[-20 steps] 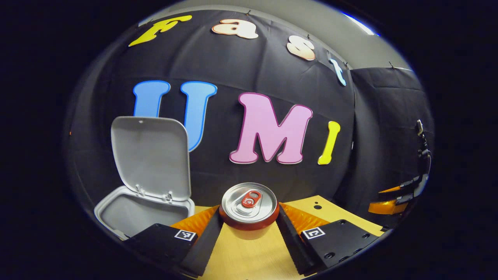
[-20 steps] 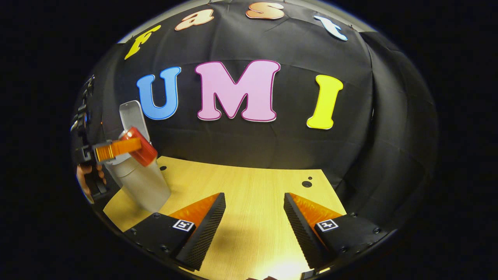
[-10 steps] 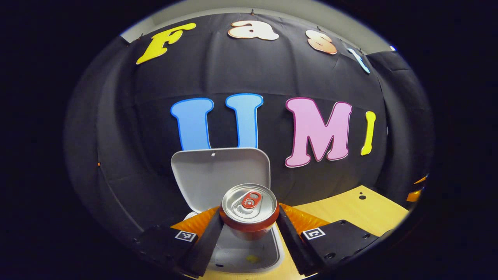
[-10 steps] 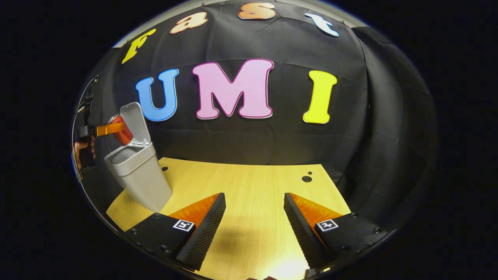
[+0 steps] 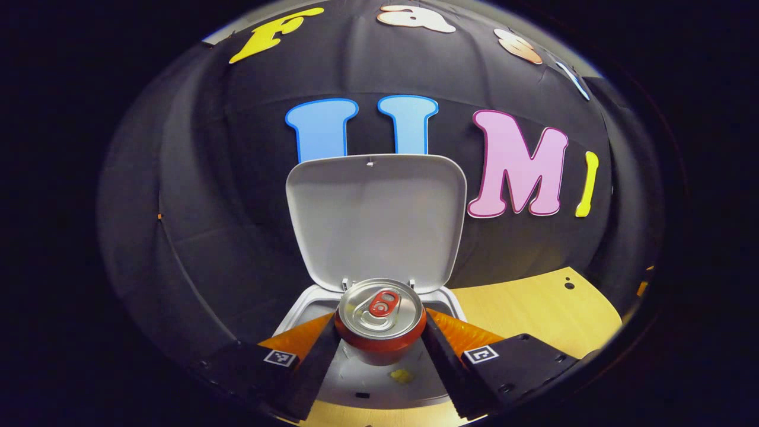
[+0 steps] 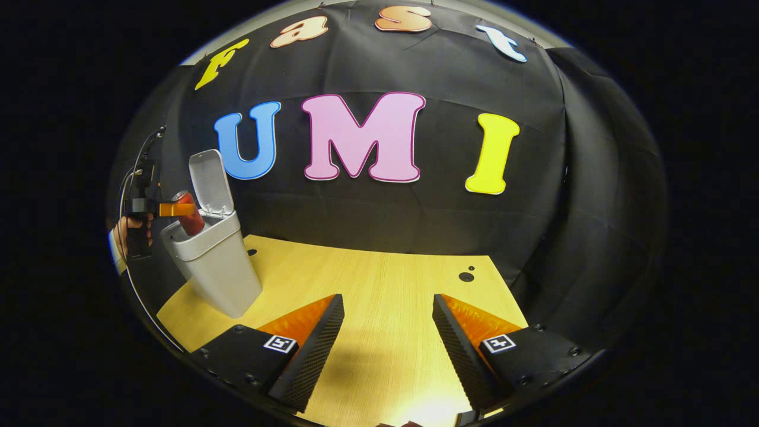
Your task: Press the lid of the desktop garbage bin to open it, pick up the crumpled paper on the desktop and throw it into the bin, then pick up the pop can on the desktop and drop it into the bin, and finally close the garbage bin lid.
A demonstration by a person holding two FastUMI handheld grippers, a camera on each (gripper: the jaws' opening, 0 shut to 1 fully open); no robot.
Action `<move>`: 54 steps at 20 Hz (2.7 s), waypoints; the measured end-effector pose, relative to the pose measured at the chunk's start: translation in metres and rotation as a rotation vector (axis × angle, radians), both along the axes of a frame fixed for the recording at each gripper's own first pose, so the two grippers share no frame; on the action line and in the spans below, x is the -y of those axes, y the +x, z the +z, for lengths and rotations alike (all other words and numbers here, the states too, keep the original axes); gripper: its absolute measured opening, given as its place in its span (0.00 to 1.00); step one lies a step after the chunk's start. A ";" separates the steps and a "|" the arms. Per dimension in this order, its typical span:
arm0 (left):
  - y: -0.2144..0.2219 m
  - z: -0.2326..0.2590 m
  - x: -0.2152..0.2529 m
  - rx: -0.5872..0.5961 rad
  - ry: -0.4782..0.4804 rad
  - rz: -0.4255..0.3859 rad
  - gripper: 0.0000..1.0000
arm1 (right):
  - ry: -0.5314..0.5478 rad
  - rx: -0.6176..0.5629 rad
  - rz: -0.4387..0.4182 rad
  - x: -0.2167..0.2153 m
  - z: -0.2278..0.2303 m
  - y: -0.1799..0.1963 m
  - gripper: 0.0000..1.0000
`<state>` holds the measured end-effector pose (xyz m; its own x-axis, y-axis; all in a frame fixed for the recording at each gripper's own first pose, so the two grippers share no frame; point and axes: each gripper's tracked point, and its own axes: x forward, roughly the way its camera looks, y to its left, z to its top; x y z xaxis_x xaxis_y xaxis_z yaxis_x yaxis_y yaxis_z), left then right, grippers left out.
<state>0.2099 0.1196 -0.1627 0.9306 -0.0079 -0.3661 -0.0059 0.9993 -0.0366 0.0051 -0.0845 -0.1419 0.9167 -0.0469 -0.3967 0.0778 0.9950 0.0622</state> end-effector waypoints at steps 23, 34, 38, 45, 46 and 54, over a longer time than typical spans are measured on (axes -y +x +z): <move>0.121 0.144 -0.005 0.148 0.057 -0.038 0.92 | 0.039 -0.010 0.029 0.004 -0.020 0.010 0.98; 0.022 0.100 -0.011 0.031 0.044 -0.033 0.92 | 0.032 -0.012 0.065 -0.011 -0.021 0.012 0.97; -0.015 0.062 -0.005 -0.011 0.069 -0.053 0.91 | 0.011 -0.009 0.087 -0.016 -0.020 0.012 0.97; -0.031 0.014 -0.004 -0.141 0.099 -0.096 0.93 | -0.011 -0.019 0.101 -0.022 -0.022 0.010 0.98; -0.032 0.004 -0.005 -0.175 0.100 -0.101 0.93 | -0.006 -0.019 0.102 -0.023 -0.023 0.010 0.97; -0.042 -0.032 0.002 -0.299 0.032 -0.143 0.96 | -0.008 -0.037 0.102 -0.022 -0.030 0.000 0.98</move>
